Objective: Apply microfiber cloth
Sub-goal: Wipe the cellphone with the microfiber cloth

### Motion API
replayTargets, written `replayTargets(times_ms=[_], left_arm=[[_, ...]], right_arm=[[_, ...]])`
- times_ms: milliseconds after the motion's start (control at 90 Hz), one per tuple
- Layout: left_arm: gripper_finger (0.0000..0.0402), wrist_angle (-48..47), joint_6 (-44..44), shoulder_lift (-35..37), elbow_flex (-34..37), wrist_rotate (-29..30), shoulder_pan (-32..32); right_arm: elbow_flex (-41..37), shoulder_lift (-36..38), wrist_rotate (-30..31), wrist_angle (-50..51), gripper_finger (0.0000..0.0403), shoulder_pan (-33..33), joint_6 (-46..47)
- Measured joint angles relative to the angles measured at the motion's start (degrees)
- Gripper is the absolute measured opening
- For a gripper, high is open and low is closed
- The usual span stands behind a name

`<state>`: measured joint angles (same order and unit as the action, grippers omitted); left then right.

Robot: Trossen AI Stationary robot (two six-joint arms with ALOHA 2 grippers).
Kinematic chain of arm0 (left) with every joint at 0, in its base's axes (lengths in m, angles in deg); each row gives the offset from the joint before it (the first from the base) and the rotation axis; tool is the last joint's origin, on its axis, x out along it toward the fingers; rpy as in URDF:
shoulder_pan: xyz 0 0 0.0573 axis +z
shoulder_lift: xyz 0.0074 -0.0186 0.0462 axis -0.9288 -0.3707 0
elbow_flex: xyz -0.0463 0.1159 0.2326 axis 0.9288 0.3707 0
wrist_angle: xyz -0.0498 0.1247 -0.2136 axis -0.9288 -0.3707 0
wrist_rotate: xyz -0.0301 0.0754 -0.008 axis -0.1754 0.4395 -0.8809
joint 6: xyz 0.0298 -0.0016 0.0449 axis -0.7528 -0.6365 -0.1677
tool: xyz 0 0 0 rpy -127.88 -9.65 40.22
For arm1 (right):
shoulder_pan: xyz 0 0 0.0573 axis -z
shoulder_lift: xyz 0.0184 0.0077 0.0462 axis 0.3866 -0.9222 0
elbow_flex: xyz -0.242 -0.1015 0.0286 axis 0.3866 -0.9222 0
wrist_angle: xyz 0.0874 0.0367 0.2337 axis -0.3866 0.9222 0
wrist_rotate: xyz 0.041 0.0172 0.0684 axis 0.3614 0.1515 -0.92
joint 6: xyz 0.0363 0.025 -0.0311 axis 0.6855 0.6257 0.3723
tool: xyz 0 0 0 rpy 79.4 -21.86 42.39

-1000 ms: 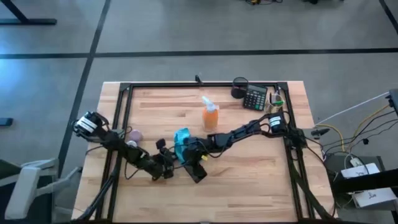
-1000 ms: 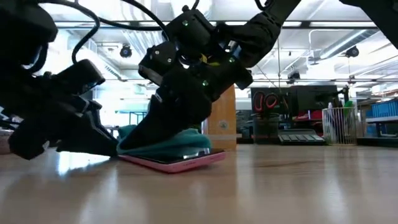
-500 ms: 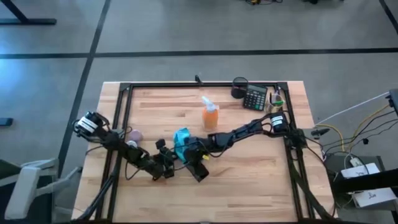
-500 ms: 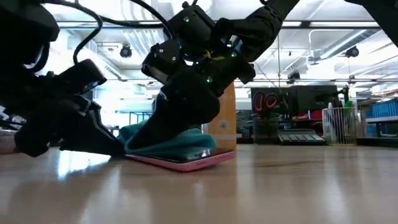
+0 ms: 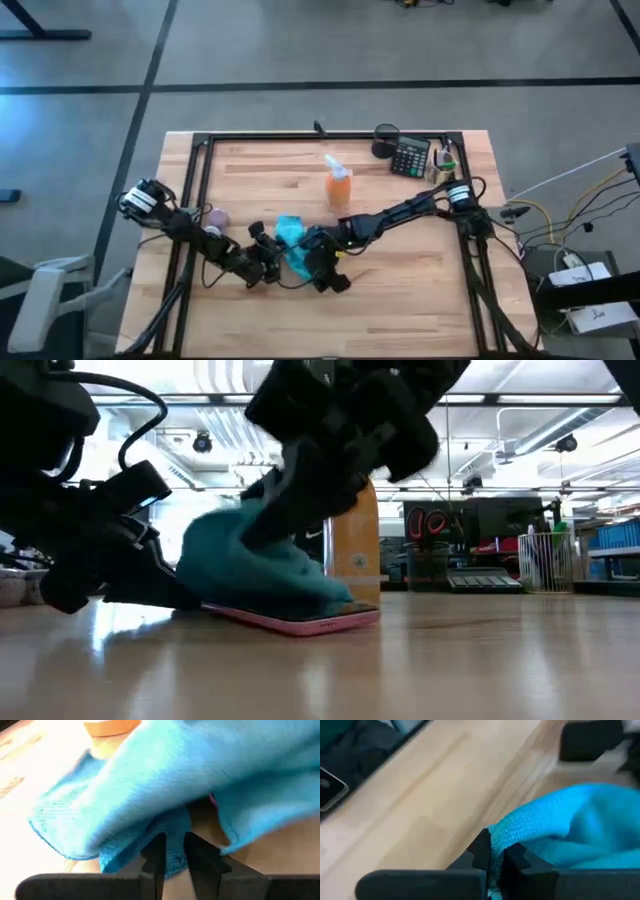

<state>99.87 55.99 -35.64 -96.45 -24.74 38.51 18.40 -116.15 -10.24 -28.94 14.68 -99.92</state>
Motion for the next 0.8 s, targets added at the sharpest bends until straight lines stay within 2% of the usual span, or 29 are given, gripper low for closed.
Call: replayTargets(times_ms=[78, 244, 511, 656, 733, 800], left_arm=[[0.0059, 0.1, 0.0, 0.0, -0.1, 0.0, 0.0], [0.0059, 0.0, -0.2, 0.0, -0.5, 0.0, 0.1], [0.0059, 0.4, -8.4, 0.1, -1.4, -0.8, 3.8], [0.0059, -1.5, -13.4, 5.0, -1.3, -9.6, 7.9], [0.0059, -6.9, -15.0, 10.0, -1.3, -13.9, 9.1], [0.0059, -12.4, -16.3, 15.4, -1.2, -14.8, 9.7]], right_arm=[[-0.1, -2.0, 1.2, -2.1, 0.0000, 0.1, 1.3], [0.2, -2.7, 12.3, -3.9, 0.0000, 0.9, -0.3], [0.7, -2.0, 13.7, -4.6, 0.0000, 4.0, -1.2], [0.7, 1.4, 13.8, -3.1, 0.0000, 5.0, -1.9], [0.8, 3.1, 13.7, -1.6, 0.0000, 5.5, -2.7], [0.8, 3.6, 13.4, -0.7, 0.0000, 5.7, -2.8]])
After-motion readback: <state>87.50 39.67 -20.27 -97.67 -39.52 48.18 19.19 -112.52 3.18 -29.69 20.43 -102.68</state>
